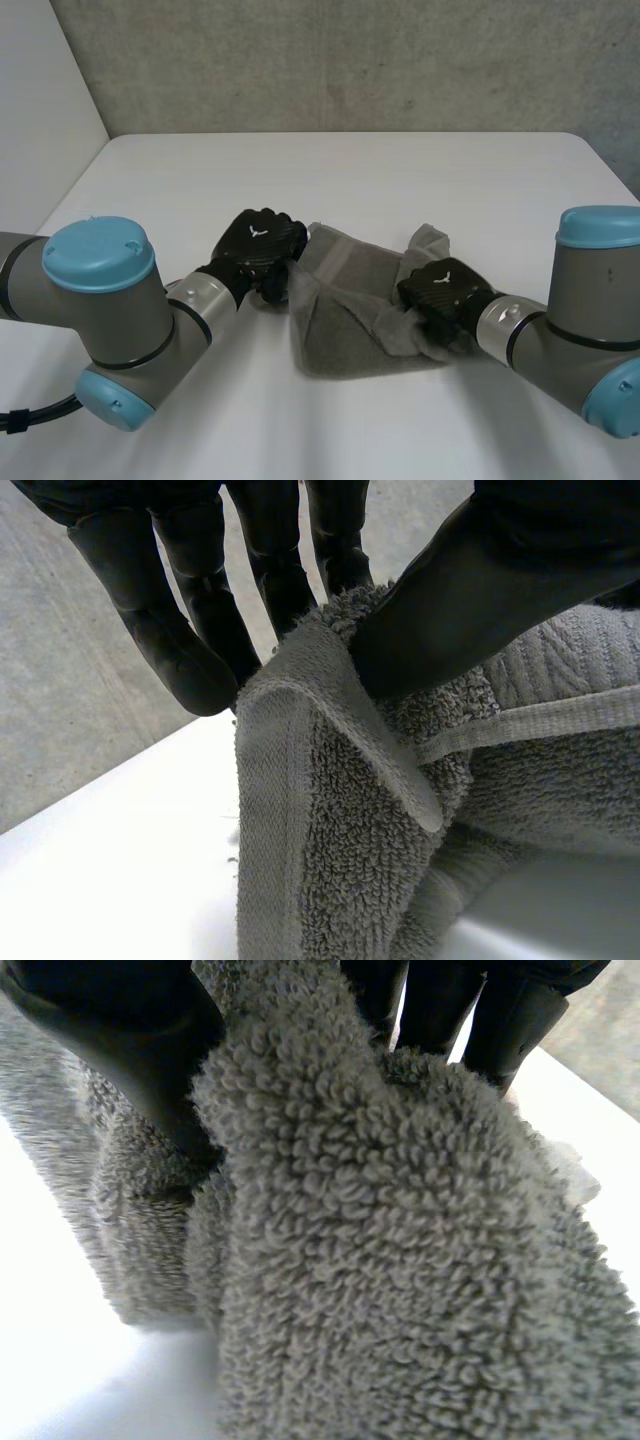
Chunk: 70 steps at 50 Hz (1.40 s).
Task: Fold the towel.
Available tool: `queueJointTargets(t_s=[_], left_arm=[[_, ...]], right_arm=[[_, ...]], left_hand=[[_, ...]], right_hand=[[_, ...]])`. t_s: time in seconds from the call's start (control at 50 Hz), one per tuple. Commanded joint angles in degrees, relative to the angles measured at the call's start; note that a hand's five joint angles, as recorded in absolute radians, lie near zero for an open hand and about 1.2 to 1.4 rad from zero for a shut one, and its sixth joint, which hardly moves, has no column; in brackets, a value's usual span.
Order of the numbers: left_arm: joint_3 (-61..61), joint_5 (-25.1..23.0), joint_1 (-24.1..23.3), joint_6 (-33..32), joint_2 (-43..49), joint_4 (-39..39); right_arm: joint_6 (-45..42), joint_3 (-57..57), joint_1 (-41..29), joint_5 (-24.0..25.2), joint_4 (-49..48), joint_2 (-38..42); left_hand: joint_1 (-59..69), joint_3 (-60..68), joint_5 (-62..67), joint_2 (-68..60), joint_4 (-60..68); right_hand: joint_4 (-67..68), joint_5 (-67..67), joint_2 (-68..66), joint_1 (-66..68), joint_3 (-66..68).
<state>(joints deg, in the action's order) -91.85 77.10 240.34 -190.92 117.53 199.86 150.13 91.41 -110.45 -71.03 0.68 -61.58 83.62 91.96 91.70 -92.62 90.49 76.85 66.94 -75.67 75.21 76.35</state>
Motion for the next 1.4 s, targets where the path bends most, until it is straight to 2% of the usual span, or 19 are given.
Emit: queueJointTargets(t_s=[0.02,0.1,0.28,0.38,0.46,0.52,0.64,0.66,0.68,0.72,0.74,0.76,0.8,0.9,0.94,1.02,1.2,1.36,1.4], left_arm=[[0.88,0.24,1.89,-0.15,-0.38,-0.08],[1.32,0.15,4.43,-0.51,-1.78,-0.08],[3.16,-0.02,8.13,-0.68,-2.84,-0.7],[4.39,-0.02,10.58,-0.33,-4.85,-1.84],[4.66,-0.2,12.79,-0.24,-6.62,-2.11],[4.66,-0.2,14.19,-0.07,-7.58,-2.11],[4.75,-0.37,15.16,-0.15,-7.85,-2.11],[4.75,-0.37,15.25,-0.15,-7.85,-2.11],[4.75,-0.37,15.25,-0.15,-7.85,-2.11],[4.66,-0.37,15.16,-0.07,-7.67,-2.11],[4.66,-0.37,15.16,-0.07,-7.67,-2.11],[4.66,-0.46,15.07,-0.15,-7.5,-2.11],[4.57,-0.37,15.07,-0.07,-7.32,-2.19],[4.31,-0.37,14.98,-0.07,-6.97,-2.19],[4.22,-0.46,14.63,-0.15,-6.97,-2.19],[4.22,-0.37,14.46,-0.07,-6.97,-2.19],[3.87,-0.37,14.28,-0.15,-6.97,-2.19],[3.52,-0.46,14.11,-0.15,-6.88,-2.11],[3.52,-0.46,13.93,-0.15,-6.88,-2.19]], right_arm=[[-0.28,-0.88,2.09,-1.92,0.03,-1.52],[-0.89,-1.32,4.36,-2.62,0.47,-2.57],[-0.72,-2.02,4.02,-5.78,0.56,-3.98],[1.04,-2.55,0.78,-8.42,0.29,-9.07],[1.22,-3.25,-1.96,-8.77,0.56,-10.05],[0.69,-3.87,-4.77,-8.86,2.93,-10.05],[-0.79,-4.66,-7.84,-7.28,17.74,-8.56],[-2.54,-4.74,-8.89,-7.1,20.83,-7.16],[-2.56,-4.74,-8.9,-7.1,20.86,-7.15],[-4.75,-5.27,-9.69,-7.45,21.31,-5.48],[-4.76,-5.27,-9.69,-7.45,21.3,-5.48],[-4.58,-5.45,-9.69,-7.89,19.47,-5.57],[-3.8,-5.8,-9.69,-8.24,17.1,-5.91],[2.89,-7.82,-8.37,-8.51,13.12,-8.47],[8.22,-9.4,-4.88,-7.9,12.77,-9.08],[11.76,-11.33,-1.79,-6.84,12.95,-9.08],[11.24,-12.3,-1.43,-6.66,12.33,-4.51],[10.09,-15.82,-1.87,-6.58,11.19,2.61],[9.57,-18.35,-2.22,-6.49,11.28,5.76]], left_hand=[[-3.62,-11.96,-21.7,12.62,-10.49],[-3.62,-11.96,-21.7,12.62,-10.49],[-3.62,-11.96,-21.7,12.62,-10.49],[-3.62,-11.96,-21.7,12.62,-10.49],[-3.62,-11.96,-21.7,12.62,-10.49],[-3.62,-11.96,-21.7,12.62,-10.49],[-3.62,-11.96,-21.7,12.62,-10.49],[-3.62,-11.96,-21.7,12.62,-10.49],[-3.62,-11.96,-21.7,12.62,-10.49],[-3.62,-11.96,-21.7,12.62,-10.49],[-3.62,-11.96,-21.7,12.62,-10.49],[-3.62,-11.96,-21.7,12.62,-10.49],[-3.62,-11.96,-21.7,12.62,-10.49],[-3.62,-11.96,-21.7,12.62,-10.49],[-3.62,-11.96,-21.7,12.62,-10.49],[-3.62,-11.96,-21.7,12.62,-10.49],[-3.62,-11.96,-21.7,12.62,-10.49],[-3.62,-11.96,-21.7,12.62,-10.49],[-3.62,-11.96,-21.7,12.62,-10.49]], right_hand=[[3.15,3.06,-4.33,4.79,3.65],[3.15,3.06,-4.33,4.79,3.65],[3.15,3.06,-4.33,4.79,3.65],[3.15,3.06,-4.33,4.79,3.65],[3.15,3.06,-4.33,4.79,3.65],[3.15,3.06,-4.33,4.79,3.65],[3.15,3.06,-4.33,4.79,3.65],[-5.45,-5.54,4.27,-3.81,-4.95],[-5.54,-5.63,4.35,-3.89,-5.03],[-50.58,-50.67,49.39,-48.94,-50.07],[-50.79,-50.87,49.6,-49.14,-50.28],[-64.28,-64.37,63.09,-62.63,-63.77],[-66.85,-66.94,65.67,-65.21,-66.35],[-66.85,-66.94,65.67,-65.21,-66.35],[-66.85,-66.94,65.67,-65.21,-66.35],[-66.85,-66.94,65.67,-65.21,-66.35],[-66.85,-66.94,65.67,-65.21,-66.35],[-66.85,-66.94,65.67,-65.21,-66.35],[-62.93,-63.02,61.74,-61.28,-62.42]])
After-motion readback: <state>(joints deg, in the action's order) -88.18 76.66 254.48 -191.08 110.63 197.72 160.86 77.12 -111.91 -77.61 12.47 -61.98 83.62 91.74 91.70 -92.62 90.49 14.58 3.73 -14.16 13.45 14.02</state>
